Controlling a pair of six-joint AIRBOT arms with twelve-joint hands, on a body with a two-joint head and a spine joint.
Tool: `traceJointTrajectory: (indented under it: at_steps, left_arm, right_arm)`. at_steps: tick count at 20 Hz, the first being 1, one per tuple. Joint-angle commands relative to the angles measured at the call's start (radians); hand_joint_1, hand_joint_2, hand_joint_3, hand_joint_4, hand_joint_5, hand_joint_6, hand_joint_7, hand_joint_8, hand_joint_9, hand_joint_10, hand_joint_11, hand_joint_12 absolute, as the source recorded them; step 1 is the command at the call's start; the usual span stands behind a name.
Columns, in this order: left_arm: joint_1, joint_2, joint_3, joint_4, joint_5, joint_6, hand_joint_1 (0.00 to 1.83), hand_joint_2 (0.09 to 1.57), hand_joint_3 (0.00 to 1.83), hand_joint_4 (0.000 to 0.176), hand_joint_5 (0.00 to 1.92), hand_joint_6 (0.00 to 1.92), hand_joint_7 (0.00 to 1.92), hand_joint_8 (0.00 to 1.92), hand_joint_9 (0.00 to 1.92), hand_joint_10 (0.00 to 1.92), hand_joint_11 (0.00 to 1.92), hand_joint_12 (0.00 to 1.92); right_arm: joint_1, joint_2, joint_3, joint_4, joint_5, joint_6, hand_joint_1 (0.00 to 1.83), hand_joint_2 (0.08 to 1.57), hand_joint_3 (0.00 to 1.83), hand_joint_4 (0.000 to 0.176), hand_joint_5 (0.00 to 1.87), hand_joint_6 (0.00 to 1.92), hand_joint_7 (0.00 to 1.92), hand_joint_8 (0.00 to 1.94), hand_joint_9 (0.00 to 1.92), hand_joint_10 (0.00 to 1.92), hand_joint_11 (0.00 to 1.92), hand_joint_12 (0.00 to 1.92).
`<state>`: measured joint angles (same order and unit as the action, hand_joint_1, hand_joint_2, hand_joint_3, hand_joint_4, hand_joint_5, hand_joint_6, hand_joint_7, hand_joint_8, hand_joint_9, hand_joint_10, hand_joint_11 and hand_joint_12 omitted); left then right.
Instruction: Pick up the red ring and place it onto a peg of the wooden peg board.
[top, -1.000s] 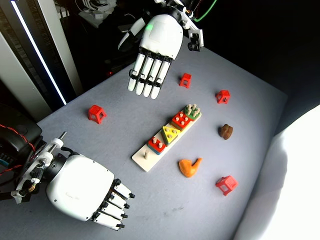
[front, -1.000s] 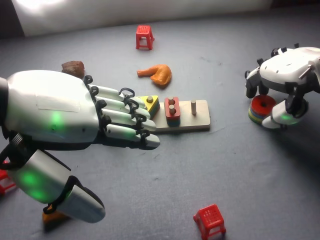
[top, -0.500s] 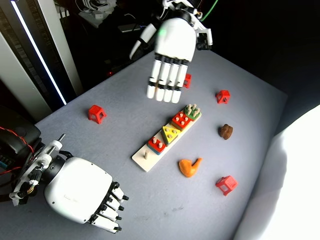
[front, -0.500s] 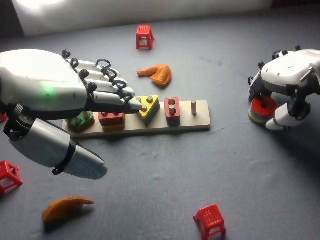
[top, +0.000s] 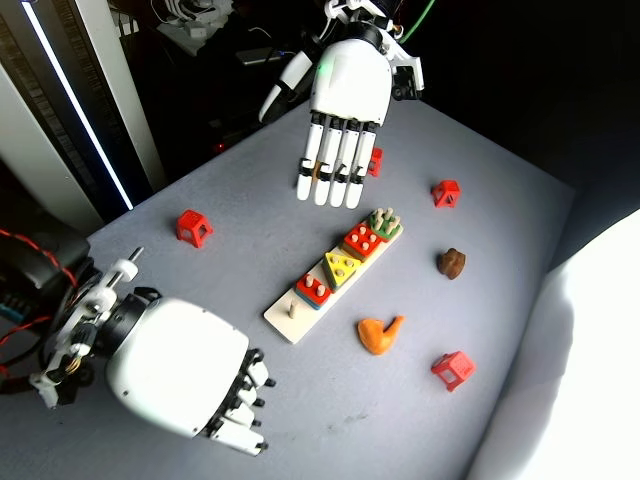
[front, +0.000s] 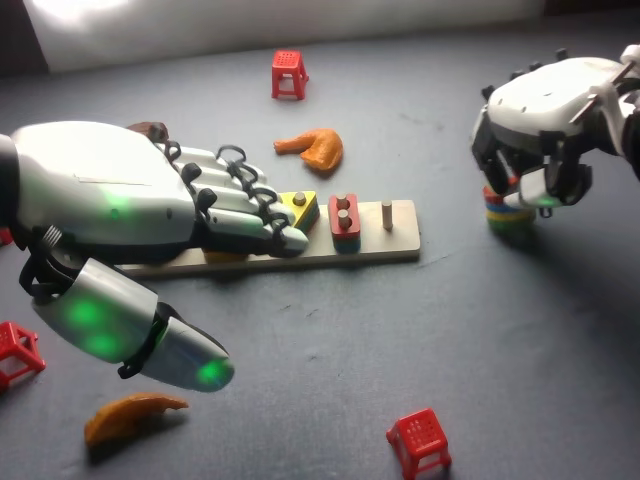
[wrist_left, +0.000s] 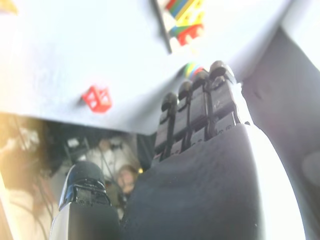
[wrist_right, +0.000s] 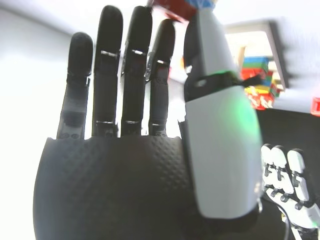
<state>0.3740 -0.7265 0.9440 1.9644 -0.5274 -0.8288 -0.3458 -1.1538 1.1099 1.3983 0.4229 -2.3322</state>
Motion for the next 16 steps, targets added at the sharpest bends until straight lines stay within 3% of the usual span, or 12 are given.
traceJointTrajectory:
  at_steps: [1,4,5,6,7,8,11,16]
  left_arm:
    - [-0.015,-0.003,-0.003,-0.036,0.038,-0.014,0.0,1.1,0.0,0.0,0.08,0.0,0.06,0.01,0.05,0.01,0.04,0.03]
    - [-0.021,-0.003,-0.008,-0.023,0.083,-0.033,0.0,1.09,0.0,0.0,0.08,0.0,0.07,0.01,0.06,0.01,0.04,0.04]
    - [-0.027,-0.003,-0.014,0.045,0.11,-0.088,0.0,1.09,0.0,0.0,0.09,0.0,0.07,0.01,0.05,0.01,0.04,0.04]
    - [-0.028,-0.003,-0.021,0.105,0.136,-0.13,0.0,1.09,0.0,0.0,0.09,0.0,0.07,0.01,0.05,0.01,0.03,0.04]
    - [-0.03,-0.003,-0.029,0.183,0.168,-0.195,0.0,1.08,0.0,0.0,0.08,0.0,0.06,0.0,0.04,0.0,0.02,0.04]
    - [-0.03,-0.002,-0.03,0.195,0.172,-0.209,0.0,1.09,0.0,0.0,0.07,0.0,0.05,0.0,0.03,0.0,0.01,0.03]
    - [-0.031,-0.003,-0.03,0.231,0.176,-0.262,0.0,1.1,0.0,0.0,0.09,0.01,0.07,0.01,0.05,0.01,0.02,0.05]
    - [-0.03,-0.003,-0.03,0.279,0.19,-0.31,0.0,1.12,0.01,0.0,0.09,0.0,0.06,0.0,0.04,0.0,0.01,0.06]
  right_arm:
    - [0.019,0.0,0.005,-0.035,0.027,-0.006,1.23,1.14,0.0,0.0,0.87,1.09,0.98,1.08,0.73,1.1,0.31,1.51]
    - [0.052,-0.028,0.016,-0.034,0.02,-0.032,1.2,1.16,0.0,0.004,0.86,1.13,0.94,1.14,0.72,1.02,0.3,1.58]
    - [0.062,-0.038,0.02,-0.034,0.02,-0.041,1.05,1.16,0.0,0.0,0.69,0.76,0.82,0.72,0.64,0.85,0.17,1.52]
    - [0.067,-0.045,0.023,-0.034,0.02,-0.048,1.04,1.14,0.0,0.0,0.76,0.47,0.88,0.44,0.68,0.75,0.17,1.49]
    - [0.07,-0.052,0.023,-0.034,0.02,-0.053,0.99,1.09,0.0,0.0,0.7,0.28,0.85,0.26,0.63,0.64,0.11,1.46]
    - [0.07,-0.053,0.023,-0.034,0.021,-0.053,0.98,1.07,0.0,0.0,0.67,0.18,0.81,0.16,0.59,0.61,0.08,1.43]
    - [0.057,-0.051,0.022,-0.034,0.03,-0.053,0.99,1.04,0.0,0.0,0.64,0.11,0.78,0.1,0.49,0.72,0.04,1.47]
    - [0.051,0.017,-0.028,0.004,0.028,-0.051,1.03,1.02,0.0,0.0,0.61,0.09,0.75,0.08,0.46,0.69,0.03,1.44]
